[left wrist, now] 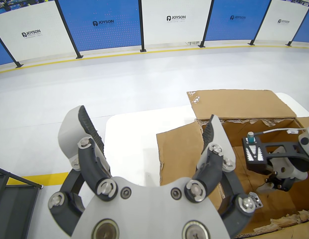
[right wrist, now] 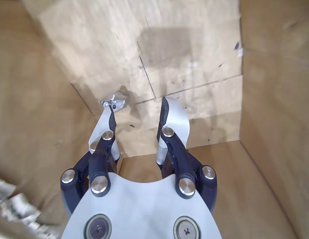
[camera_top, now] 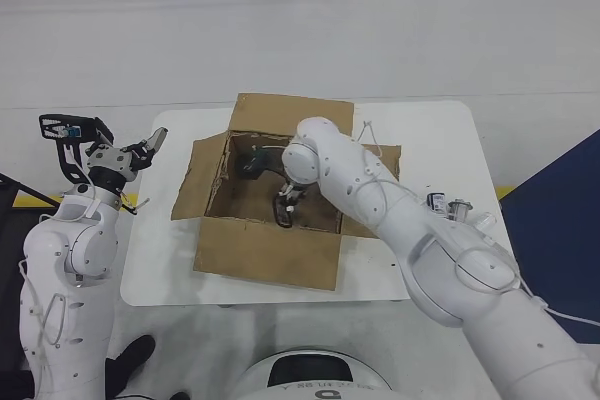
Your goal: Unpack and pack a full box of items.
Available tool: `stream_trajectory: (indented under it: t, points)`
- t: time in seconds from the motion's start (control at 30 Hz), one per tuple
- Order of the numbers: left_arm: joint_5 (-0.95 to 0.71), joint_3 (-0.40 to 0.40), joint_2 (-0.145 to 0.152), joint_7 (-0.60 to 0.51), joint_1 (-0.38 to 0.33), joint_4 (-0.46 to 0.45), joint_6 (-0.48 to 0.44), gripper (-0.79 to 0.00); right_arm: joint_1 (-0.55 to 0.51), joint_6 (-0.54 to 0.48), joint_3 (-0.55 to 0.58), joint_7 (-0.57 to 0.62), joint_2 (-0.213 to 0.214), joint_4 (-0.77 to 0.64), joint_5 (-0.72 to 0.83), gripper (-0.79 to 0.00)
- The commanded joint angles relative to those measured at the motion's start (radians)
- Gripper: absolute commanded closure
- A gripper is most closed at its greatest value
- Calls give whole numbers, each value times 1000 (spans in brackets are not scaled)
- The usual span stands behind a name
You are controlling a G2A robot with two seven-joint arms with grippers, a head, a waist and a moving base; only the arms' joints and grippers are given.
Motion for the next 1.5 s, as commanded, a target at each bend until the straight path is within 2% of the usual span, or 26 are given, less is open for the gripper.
stream_trajectory:
  t: [0.0, 0.53, 0.6, 0.63, 0.7, 0.73, 0.9, 1.1, 1.47]
  points:
    - [0, 0, 0, 0, 0, 0, 0, -785, 18, -2, 17, 6, 1, -15, 17, -785]
    - [0, 0, 0, 0, 0, 0, 0, -785, 0, -27, 10, 13, -1, -6, 13, -785]
    - [0, 0, 0, 0, 0, 0, 0, -785, -4, -36, 7, 8, -6, 5, 16, -702]
    - [0, 0, 0, 0, 0, 0, 0, -785, -6, -40, 6, 1, -8, 15, 17, -563]
    - [0, 0, 0, 0, 0, 0, 0, -785, -9, -61, 4, -15, -14, 32, 21, -499]
    - [0, 0, 0, 0, 0, 0, 0, -785, -10, -76, 2, -22, -17, 43, 23, -437]
    - [0, 0, 0, 0, 0, 0, 0, -785, -22, -139, -17, -66, -38, 113, 19, -391]
    - [0, 0, 0, 0, 0, 0, 0, -785, -22, -200, -27, -88, -68, 208, 40, -388]
    - [0, 0, 0, 0, 0, 0, 0, -785, -12, -224, -49, -139, -114, 296, 14, -366]
